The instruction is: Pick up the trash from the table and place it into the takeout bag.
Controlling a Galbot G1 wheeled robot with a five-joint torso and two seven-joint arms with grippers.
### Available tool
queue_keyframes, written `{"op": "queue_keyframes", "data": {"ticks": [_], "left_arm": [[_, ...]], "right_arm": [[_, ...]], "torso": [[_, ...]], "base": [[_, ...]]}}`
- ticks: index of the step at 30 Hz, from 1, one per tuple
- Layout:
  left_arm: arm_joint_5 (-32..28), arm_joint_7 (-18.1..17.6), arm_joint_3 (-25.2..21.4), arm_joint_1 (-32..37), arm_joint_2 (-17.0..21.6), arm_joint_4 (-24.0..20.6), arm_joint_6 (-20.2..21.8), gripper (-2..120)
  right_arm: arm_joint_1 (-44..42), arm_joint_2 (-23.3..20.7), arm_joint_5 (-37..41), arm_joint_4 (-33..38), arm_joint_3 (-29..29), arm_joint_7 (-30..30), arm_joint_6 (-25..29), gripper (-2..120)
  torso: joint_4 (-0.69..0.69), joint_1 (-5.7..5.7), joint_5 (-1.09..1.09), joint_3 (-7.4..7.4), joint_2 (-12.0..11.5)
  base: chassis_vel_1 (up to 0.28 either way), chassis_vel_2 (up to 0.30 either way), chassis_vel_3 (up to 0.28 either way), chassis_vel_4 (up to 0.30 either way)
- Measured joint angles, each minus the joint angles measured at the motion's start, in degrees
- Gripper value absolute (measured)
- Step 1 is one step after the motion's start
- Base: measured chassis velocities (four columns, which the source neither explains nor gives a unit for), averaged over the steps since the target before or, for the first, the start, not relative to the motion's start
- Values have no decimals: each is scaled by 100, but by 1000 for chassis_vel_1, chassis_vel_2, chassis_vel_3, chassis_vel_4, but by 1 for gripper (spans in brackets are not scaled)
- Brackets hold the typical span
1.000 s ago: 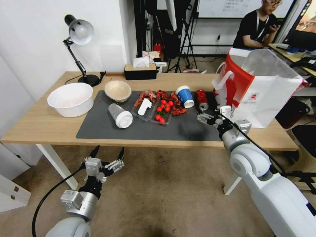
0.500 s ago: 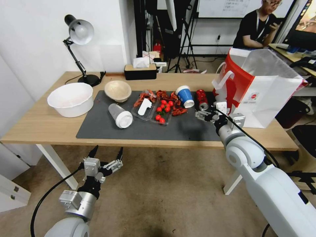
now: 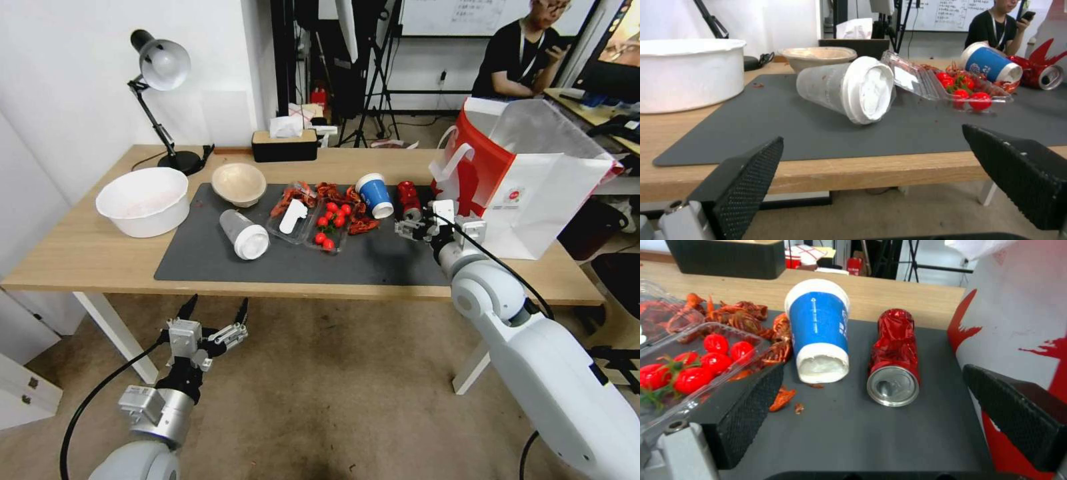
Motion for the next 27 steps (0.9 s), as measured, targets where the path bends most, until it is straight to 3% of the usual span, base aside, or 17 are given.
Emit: {"op": "queue_keyframes", "data": {"ticks": [27], "left_arm": [[8,-8,-24,-24,-49,7,29,100]], "right_arm": [[1339,412,449,-1322,-613,365,-300,100]], "torso": [[0,0,0,0,0]], "base": [[0,0,0,0]]}}
